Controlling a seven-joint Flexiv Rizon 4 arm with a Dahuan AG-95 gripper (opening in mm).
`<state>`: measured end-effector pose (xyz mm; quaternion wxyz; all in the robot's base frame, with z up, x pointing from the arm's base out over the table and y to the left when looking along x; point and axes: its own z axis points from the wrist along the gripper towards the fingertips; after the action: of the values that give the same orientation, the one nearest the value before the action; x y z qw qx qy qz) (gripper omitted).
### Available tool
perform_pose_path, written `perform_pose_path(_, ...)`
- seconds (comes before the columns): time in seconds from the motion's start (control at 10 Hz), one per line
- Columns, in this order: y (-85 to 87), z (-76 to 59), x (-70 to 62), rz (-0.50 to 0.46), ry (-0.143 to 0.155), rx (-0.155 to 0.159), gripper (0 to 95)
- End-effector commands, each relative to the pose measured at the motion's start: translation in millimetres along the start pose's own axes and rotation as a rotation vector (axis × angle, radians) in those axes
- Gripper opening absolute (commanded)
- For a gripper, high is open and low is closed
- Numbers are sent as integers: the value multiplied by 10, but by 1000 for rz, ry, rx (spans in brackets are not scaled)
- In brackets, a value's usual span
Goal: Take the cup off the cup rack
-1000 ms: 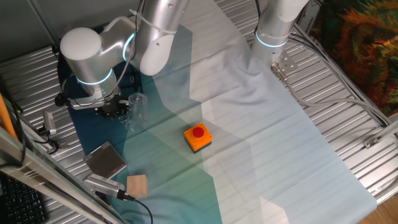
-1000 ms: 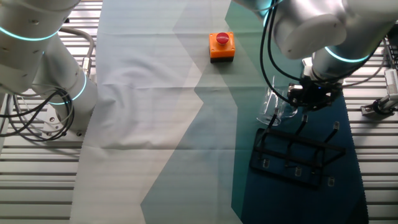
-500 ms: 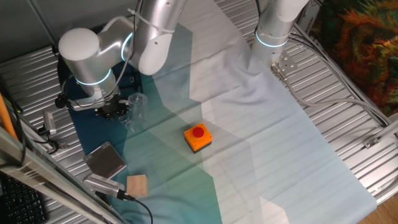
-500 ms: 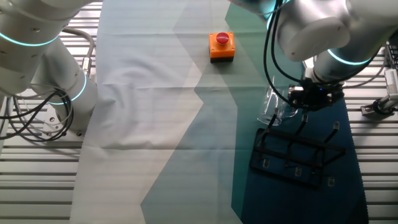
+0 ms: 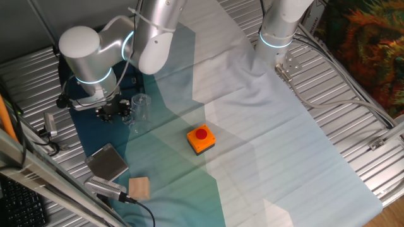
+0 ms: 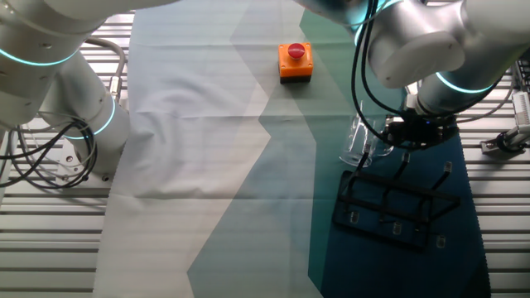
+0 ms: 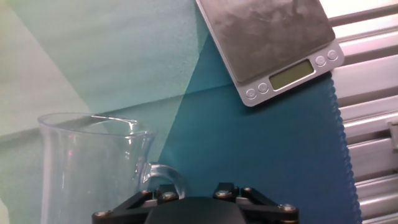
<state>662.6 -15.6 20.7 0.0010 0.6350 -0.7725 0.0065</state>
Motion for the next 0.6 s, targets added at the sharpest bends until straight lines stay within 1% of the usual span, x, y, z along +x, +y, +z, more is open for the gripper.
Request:
perform_pose_path(0.1,11,14,2,32,-5,-14,190)
perform_pose_path(0.2,22,19,4,43,-8,-28,190)
perform_pose_path(0.3,35,26,7,50,-14,-32,190)
perform_pose_path(0.6,36,29,8,48,-16,-36,190)
